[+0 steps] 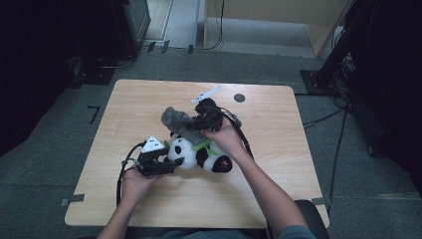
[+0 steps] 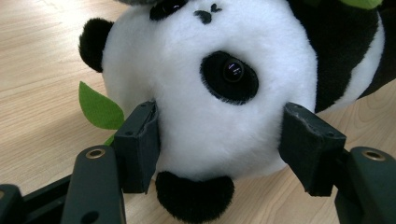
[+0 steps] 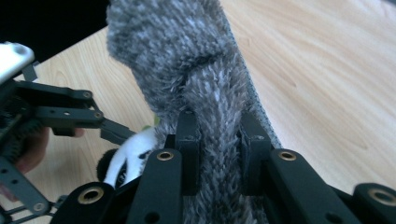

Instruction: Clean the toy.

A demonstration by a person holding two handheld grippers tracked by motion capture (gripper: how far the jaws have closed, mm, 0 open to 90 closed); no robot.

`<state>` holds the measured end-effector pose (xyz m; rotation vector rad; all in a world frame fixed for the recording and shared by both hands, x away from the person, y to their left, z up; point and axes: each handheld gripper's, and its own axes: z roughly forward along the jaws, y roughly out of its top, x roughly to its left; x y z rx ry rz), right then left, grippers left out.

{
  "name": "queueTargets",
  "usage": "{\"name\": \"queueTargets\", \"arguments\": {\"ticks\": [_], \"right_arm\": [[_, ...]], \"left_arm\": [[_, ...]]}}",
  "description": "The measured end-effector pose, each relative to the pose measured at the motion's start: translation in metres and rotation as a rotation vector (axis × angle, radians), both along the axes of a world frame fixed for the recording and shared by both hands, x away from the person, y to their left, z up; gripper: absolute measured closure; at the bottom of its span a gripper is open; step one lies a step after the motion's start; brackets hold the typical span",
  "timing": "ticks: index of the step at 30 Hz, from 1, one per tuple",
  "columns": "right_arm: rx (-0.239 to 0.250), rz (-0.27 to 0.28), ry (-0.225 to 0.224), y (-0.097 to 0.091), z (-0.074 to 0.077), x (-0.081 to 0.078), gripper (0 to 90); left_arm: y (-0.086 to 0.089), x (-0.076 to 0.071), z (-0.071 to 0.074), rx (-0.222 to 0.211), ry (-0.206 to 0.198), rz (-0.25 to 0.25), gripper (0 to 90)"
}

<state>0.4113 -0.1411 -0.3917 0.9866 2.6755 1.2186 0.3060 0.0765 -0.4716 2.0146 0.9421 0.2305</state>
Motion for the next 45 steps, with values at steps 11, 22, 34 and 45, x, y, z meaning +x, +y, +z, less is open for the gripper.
{"name": "queueTargets", "arguments": {"ticks": [11,22,34,45], "right_arm": [[-0.024,-0.08,0.03,-0.022,-0.012,0.01,75.3],[-0.013,-0.165,0.007,-0.054,-0.001,0.012,76.3],[0.01,-0.241,0.003,-0.09,0.006,0.014,76.4],[0.031,-0.347,-0.05,-0.124,0.023,0.008,76.8]], "left_arm": [[-0.001,-0.001,0.0,0.008,-0.001,-0.003,34.1],[0.0,0.0,0.0,-0.001,0.018,0.007,34.1],[0.001,0.002,-0.001,-0.018,0.034,0.01,32.7],[0.004,0.003,-0.002,-0.041,0.037,0.003,32.2]]}}
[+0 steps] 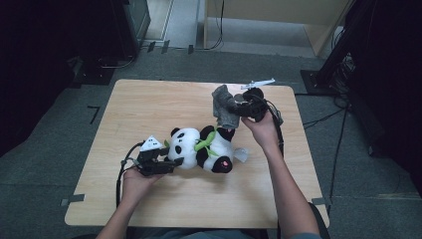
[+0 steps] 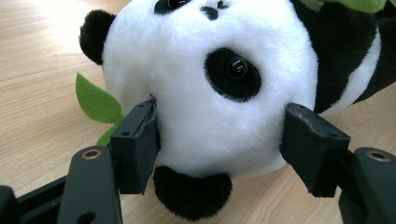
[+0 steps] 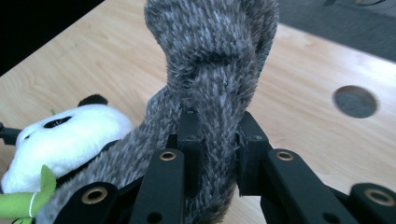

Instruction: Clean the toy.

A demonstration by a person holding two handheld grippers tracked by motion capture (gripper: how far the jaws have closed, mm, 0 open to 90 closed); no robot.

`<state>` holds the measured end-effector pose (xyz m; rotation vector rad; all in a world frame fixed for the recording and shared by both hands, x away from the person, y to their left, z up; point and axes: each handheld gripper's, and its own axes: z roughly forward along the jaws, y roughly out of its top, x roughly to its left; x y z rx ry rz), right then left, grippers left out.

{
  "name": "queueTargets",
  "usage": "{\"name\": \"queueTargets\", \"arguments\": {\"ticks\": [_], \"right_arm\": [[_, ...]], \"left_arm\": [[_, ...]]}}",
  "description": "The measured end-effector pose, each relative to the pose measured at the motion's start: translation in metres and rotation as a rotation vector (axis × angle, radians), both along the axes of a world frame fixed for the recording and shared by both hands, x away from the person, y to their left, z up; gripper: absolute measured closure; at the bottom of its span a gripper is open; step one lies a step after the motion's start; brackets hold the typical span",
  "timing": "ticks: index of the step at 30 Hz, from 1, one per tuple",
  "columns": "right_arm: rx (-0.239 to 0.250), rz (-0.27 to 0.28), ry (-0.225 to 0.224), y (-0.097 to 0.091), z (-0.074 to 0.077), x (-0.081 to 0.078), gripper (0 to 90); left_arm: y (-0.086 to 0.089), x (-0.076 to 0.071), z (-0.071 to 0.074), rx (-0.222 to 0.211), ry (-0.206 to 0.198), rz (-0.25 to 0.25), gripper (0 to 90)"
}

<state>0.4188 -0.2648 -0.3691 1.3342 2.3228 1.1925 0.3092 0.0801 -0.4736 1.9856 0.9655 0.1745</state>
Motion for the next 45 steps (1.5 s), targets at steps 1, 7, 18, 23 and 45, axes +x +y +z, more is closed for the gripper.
{"name": "queueTargets", "arguments": {"ticks": [1,7,18,23,45], "right_arm": [[0.009,0.0,-0.004,-0.001,0.002,-0.001,76.9],[0.027,0.032,-0.055,0.007,0.018,-0.012,76.8],[0.049,0.166,-0.085,0.057,0.024,-0.016,77.0],[0.034,0.213,-0.076,0.079,0.016,-0.016,76.9],[-0.11,0.254,-0.03,0.122,-0.04,-0.005,77.1]], "left_arm": [[0.0,0.0,0.0,-0.001,0.001,0.0,32.2],[0.0,0.0,-0.001,-0.005,-0.007,0.003,32.2],[-0.001,-0.003,-0.003,-0.029,-0.025,0.033,32.1],[-0.003,-0.002,-0.002,-0.029,-0.02,0.03,32.3],[-0.004,-0.002,-0.003,-0.019,-0.018,0.028,32.9]]}}
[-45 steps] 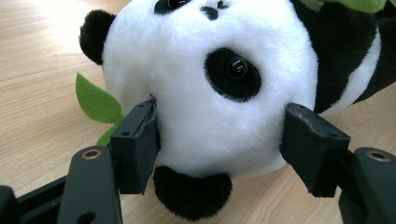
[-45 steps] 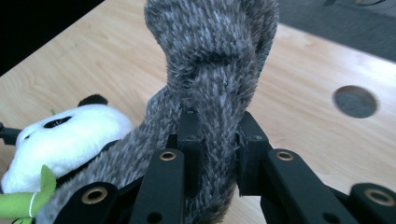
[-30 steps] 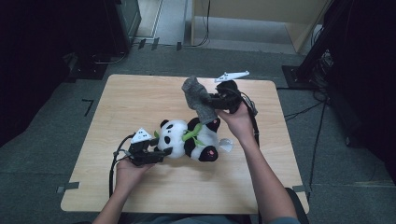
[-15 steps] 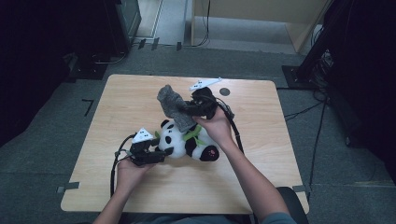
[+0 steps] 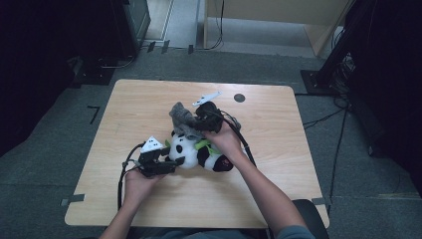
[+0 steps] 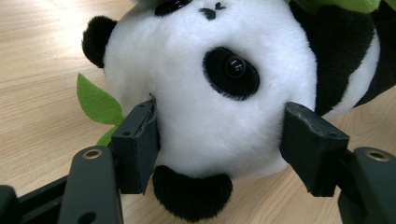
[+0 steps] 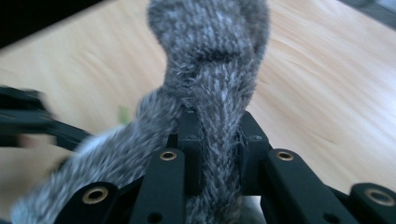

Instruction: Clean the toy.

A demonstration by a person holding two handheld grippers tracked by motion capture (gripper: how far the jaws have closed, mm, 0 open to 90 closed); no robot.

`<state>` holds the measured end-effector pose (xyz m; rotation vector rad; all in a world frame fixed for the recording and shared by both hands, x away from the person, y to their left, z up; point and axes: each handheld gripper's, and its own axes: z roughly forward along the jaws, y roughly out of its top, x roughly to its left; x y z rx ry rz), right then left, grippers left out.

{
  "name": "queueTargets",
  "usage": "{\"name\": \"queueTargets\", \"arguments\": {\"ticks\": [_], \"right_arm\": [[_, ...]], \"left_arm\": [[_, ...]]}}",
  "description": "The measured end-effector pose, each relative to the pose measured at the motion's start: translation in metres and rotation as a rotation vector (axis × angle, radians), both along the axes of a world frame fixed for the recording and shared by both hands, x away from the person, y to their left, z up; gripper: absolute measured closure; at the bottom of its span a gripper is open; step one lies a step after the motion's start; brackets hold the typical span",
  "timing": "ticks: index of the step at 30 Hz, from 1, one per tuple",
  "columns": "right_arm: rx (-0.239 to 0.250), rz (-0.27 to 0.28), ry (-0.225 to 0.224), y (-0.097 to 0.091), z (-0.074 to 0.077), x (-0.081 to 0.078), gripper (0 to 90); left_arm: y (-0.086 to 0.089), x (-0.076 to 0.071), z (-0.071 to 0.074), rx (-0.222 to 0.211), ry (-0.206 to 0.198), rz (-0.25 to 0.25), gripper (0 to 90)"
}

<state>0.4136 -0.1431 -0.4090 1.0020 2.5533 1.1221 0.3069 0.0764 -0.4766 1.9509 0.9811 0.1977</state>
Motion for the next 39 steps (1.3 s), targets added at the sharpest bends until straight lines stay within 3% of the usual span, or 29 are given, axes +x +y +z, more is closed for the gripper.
{"name": "queueTargets", "arguments": {"ticks": [4,10,21,26,33,39], "right_arm": [[-0.014,-0.048,0.027,-0.015,-0.002,0.008,76.9],[0.014,-0.081,0.054,-0.035,0.002,0.011,77.1],[0.058,-0.173,0.022,-0.075,0.018,0.011,77.4],[0.101,-0.202,0.001,-0.091,0.029,0.006,77.4],[0.204,-0.177,-0.074,-0.099,0.059,-0.011,77.5],[0.223,-0.096,-0.091,-0.078,0.07,-0.026,77.4]], "left_arm": [[-0.002,-0.001,0.001,0.019,-0.004,0.011,34.2],[-0.002,0.0,0.001,0.024,0.0,0.009,34.4],[-0.001,-0.001,0.0,0.026,-0.001,0.001,33.6],[-0.001,0.0,0.0,0.019,0.001,-0.003,33.2],[0.0,0.002,0.001,0.01,0.007,-0.008,33.1],[0.0,0.003,0.001,0.005,0.007,-0.006,33.2]]}}
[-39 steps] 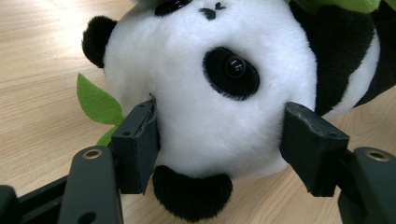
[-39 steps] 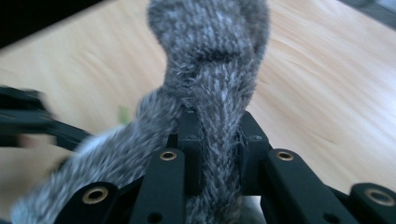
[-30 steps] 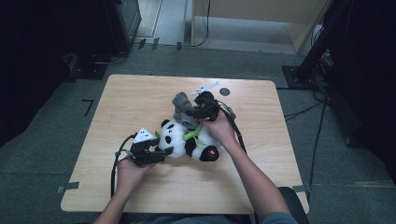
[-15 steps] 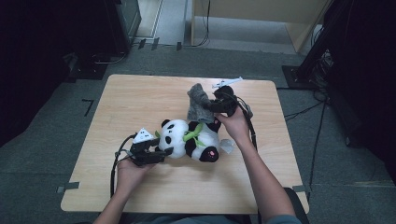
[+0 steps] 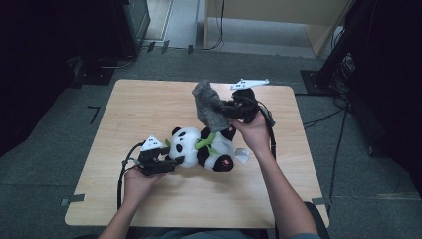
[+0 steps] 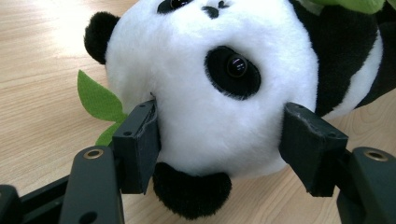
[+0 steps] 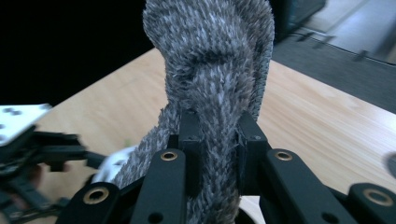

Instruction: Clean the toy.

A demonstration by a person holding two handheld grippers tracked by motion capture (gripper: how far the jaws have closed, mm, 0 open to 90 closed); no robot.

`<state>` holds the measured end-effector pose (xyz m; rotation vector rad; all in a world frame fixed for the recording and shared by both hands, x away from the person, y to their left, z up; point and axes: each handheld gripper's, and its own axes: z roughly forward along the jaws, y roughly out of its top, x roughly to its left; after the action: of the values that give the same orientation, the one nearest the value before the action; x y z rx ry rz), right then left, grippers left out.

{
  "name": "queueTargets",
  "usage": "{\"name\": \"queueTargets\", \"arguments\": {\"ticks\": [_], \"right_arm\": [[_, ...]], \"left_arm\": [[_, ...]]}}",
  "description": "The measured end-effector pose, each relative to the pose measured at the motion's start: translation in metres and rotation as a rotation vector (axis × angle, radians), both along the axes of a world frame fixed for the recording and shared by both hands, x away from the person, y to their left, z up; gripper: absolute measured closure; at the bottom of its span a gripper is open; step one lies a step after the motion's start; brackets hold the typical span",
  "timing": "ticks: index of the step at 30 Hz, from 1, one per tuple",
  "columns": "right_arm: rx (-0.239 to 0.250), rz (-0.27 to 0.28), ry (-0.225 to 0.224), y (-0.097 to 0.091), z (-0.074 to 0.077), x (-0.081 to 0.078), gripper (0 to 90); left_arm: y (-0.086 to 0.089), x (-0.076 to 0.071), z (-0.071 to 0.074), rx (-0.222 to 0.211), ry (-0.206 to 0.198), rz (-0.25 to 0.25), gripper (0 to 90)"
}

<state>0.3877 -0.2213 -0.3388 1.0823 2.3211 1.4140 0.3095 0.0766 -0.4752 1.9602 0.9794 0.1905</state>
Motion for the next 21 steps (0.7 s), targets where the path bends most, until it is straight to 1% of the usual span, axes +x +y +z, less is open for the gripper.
{"name": "queueTargets", "arguments": {"ticks": [3,7,9,10,12,15,17,18,19,21], "right_arm": [[0.011,0.063,0.012,0.02,-0.002,-0.007,77.4],[0.015,0.152,0.026,0.048,-0.007,-0.016,77.4],[0.021,0.177,0.026,0.058,-0.011,-0.02,77.4],[0.021,0.191,0.033,0.065,-0.014,-0.022,77.4],[0.021,0.207,0.048,0.073,-0.019,-0.023,77.2],[-0.021,0.217,0.087,0.085,-0.036,-0.02,77.2],[-0.04,0.216,0.12,0.087,-0.046,-0.016,77.1],[-0.062,0.212,0.13,0.088,-0.051,-0.014,77.1],[-0.087,0.209,0.127,0.088,-0.054,-0.013,77.1],[-0.105,0.203,0.125,0.087,-0.058,-0.012,76.9]], "left_arm": [[0.0,0.0,0.0,0.002,-0.004,0.0,33.3],[0.0,-0.001,0.0,0.001,-0.009,-0.001,33.2],[0.0,-0.001,-0.001,0.0,-0.011,-0.002,33.2],[0.0,-0.001,-0.001,-0.001,-0.011,-0.002,33.2],[0.0,-0.002,0.0,0.003,-0.015,-0.001,33.2],[0.0,-0.002,0.0,0.007,-0.017,-0.001,33.2],[0.0,-0.002,0.0,0.009,-0.016,-0.004,33.2],[0.0,-0.002,0.0,0.008,-0.014,-0.003,33.2],[0.0,-0.002,0.0,0.008,-0.014,-0.002,33.2],[0.0,-0.002,0.0,0.008,-0.011,0.001,33.3]]}}
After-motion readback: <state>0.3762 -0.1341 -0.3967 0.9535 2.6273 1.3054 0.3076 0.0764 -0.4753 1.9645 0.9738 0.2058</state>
